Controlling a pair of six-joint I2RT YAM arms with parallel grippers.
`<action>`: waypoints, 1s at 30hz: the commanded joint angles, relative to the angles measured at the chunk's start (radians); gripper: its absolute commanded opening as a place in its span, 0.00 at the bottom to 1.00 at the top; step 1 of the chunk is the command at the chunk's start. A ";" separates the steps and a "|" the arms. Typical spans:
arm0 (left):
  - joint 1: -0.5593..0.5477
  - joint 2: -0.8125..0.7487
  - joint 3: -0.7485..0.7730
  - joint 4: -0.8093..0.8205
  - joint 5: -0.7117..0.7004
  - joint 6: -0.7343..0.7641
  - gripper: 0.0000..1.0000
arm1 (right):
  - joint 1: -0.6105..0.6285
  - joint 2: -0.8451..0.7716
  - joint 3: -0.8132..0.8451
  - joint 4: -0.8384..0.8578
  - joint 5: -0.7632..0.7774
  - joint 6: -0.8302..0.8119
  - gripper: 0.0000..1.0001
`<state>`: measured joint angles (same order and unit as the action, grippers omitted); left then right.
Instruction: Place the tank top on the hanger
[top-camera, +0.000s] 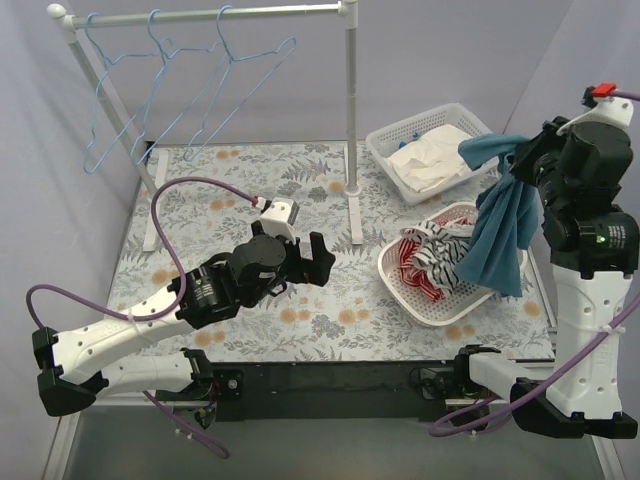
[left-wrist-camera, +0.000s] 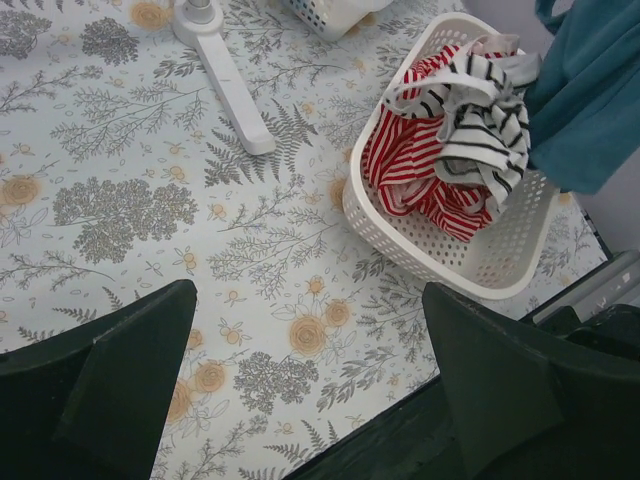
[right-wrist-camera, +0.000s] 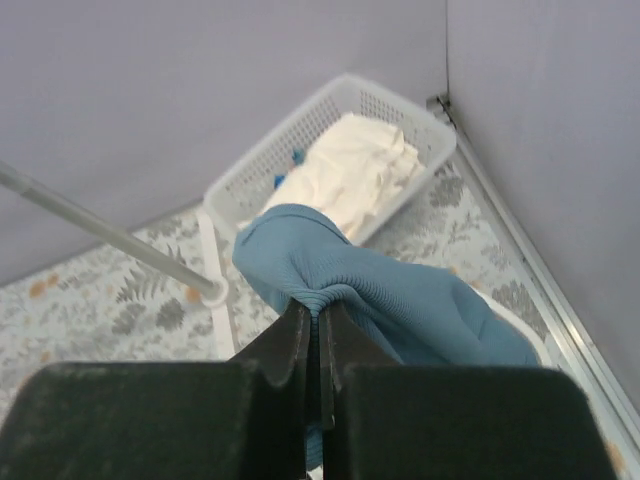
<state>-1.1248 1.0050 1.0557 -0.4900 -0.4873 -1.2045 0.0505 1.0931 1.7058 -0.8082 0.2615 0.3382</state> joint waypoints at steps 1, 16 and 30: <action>0.007 -0.003 0.055 -0.013 -0.025 0.029 0.98 | -0.003 0.042 0.176 0.026 0.015 0.001 0.01; 0.008 -0.006 0.176 -0.050 -0.181 0.045 0.98 | 0.021 0.185 0.299 0.443 -0.778 0.347 0.01; 0.011 -0.152 0.219 -0.144 -0.358 -0.020 0.98 | 0.442 0.182 -0.064 0.619 -0.849 0.315 0.01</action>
<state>-1.1202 0.9012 1.2541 -0.5900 -0.7788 -1.2057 0.4931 1.3937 1.8336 -0.3172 -0.5133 0.6498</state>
